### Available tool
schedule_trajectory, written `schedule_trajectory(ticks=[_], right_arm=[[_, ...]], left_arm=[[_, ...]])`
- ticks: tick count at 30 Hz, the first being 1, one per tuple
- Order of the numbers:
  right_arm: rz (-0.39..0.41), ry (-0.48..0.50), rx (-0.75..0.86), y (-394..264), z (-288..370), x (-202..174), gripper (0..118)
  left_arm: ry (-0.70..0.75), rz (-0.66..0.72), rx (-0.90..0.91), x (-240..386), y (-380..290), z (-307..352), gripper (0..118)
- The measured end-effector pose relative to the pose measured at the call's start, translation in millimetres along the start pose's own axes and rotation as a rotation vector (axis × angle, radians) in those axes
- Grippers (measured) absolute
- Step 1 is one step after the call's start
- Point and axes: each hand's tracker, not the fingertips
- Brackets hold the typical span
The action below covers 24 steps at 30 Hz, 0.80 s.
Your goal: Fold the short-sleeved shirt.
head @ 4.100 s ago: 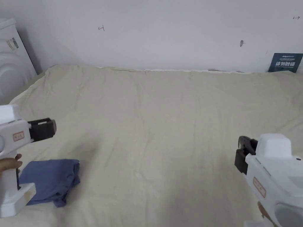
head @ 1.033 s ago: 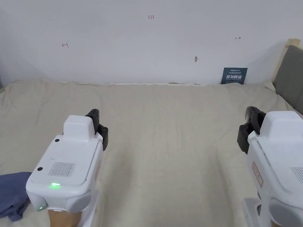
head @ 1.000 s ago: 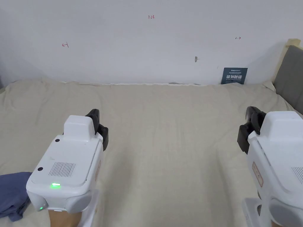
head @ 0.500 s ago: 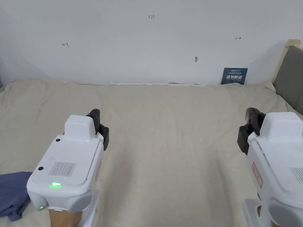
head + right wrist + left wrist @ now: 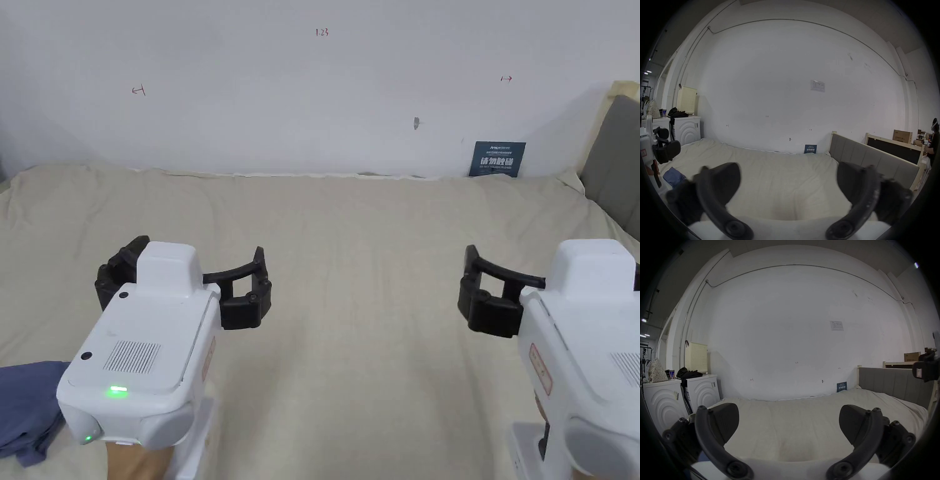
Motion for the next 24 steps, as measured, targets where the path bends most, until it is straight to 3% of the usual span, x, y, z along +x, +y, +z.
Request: schedule_trajectory(ticks=[24], right_arm=[[0.019,-0.009,0.015,2.6,-0.2,-0.2,118]], left_arm=[[0.02,-0.013,0.017,1.6,1.9,-1.0,118]])
